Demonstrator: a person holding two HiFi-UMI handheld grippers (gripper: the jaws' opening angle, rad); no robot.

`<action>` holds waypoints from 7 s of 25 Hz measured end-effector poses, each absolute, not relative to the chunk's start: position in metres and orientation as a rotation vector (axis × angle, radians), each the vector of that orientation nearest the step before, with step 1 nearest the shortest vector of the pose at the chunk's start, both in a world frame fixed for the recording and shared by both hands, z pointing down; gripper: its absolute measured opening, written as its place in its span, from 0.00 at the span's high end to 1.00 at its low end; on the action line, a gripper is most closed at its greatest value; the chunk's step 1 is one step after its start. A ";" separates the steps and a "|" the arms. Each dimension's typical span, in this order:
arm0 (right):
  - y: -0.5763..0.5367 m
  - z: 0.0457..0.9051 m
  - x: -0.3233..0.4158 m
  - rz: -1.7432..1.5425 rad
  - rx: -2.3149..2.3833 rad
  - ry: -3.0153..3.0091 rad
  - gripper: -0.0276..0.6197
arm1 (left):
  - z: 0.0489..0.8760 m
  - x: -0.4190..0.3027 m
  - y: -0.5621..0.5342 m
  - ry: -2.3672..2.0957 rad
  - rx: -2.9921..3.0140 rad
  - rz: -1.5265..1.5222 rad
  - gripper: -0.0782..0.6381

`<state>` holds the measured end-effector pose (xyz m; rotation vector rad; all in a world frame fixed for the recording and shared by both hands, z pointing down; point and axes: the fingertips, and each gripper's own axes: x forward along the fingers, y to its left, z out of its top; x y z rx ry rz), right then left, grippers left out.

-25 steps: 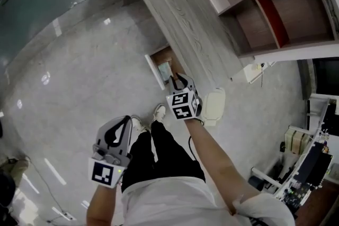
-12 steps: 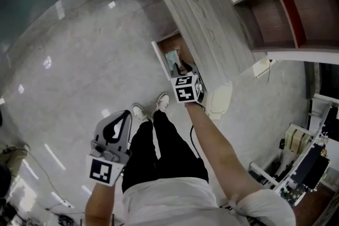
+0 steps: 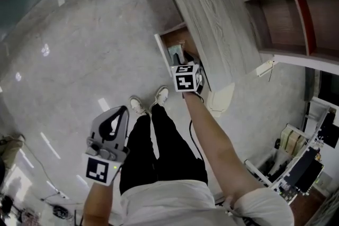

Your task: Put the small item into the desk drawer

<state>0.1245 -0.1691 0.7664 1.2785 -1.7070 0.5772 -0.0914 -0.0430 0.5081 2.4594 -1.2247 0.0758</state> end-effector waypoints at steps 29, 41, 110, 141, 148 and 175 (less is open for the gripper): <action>-0.183 0.808 0.150 0.684 1.280 -1.427 0.70 | 0.532 -0.108 -0.057 -1.273 2.365 0.067 0.87; -0.181 0.806 0.153 0.646 1.263 -1.399 0.91 | 0.535 -0.111 -0.052 -1.292 2.348 0.053 0.87; -0.156 0.624 0.088 0.470 1.298 -1.939 0.92 | 0.439 -0.098 0.002 -1.371 2.550 -0.040 0.87; -0.112 0.358 0.146 0.180 1.521 -2.393 0.92 | 0.290 -0.087 -0.018 -1.560 2.789 -0.192 0.87; -0.119 0.313 0.163 0.129 1.554 -2.466 0.92 | 0.257 -0.090 -0.029 -1.586 2.771 -0.291 0.87; -0.069 0.228 0.229 -0.026 1.788 -2.485 0.92 | 0.258 -0.131 -0.042 -1.769 2.646 -0.248 0.87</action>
